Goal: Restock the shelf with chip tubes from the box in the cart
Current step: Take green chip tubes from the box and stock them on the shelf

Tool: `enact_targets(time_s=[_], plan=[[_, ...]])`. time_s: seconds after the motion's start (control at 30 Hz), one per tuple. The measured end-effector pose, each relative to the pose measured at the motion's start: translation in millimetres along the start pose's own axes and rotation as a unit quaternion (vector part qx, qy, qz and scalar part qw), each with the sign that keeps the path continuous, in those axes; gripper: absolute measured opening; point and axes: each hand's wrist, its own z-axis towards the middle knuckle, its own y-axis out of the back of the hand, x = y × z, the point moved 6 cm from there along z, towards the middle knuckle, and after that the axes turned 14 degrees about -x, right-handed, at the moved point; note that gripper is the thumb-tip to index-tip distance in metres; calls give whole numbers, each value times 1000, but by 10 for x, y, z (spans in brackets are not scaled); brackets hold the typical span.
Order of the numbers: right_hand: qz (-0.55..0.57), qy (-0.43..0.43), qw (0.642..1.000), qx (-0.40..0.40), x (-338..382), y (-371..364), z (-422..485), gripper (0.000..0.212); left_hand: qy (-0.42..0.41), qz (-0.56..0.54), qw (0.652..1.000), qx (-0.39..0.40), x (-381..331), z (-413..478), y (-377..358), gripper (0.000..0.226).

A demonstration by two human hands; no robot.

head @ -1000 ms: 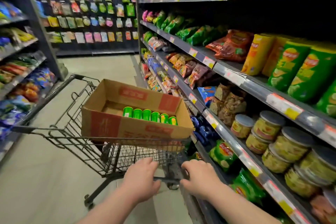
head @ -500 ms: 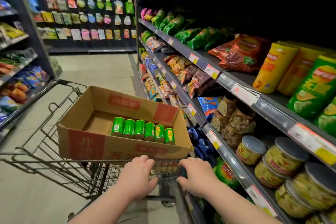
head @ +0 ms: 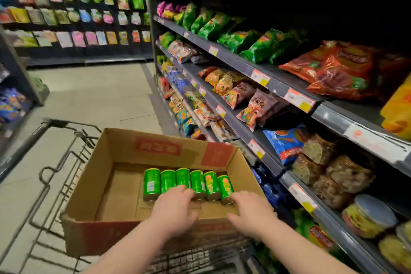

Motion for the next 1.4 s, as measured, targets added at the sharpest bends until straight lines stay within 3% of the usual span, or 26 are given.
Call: enact_targets(time_s=[0.2,0.53,0.83,1.07,1.4], plan=[[0,-21,999,32,320,-228,427,52,1,17,1000,25,683,304,-87,53],[-16,-3,997,81,466,-497,1118,53,29,-17,998,52,1070,747,-369,55],[10,71,987,144,754,-963,2110,48,167,2,980,107,1756,1062,-677,54],[15,97,968,229,917,-1588,2624,47,254,-32,953,164,2077,1242,-1122,71],[98,21,947,304,1134,-2350,2966,66,369,-107,901,202,2395,1335,-1739,83]])
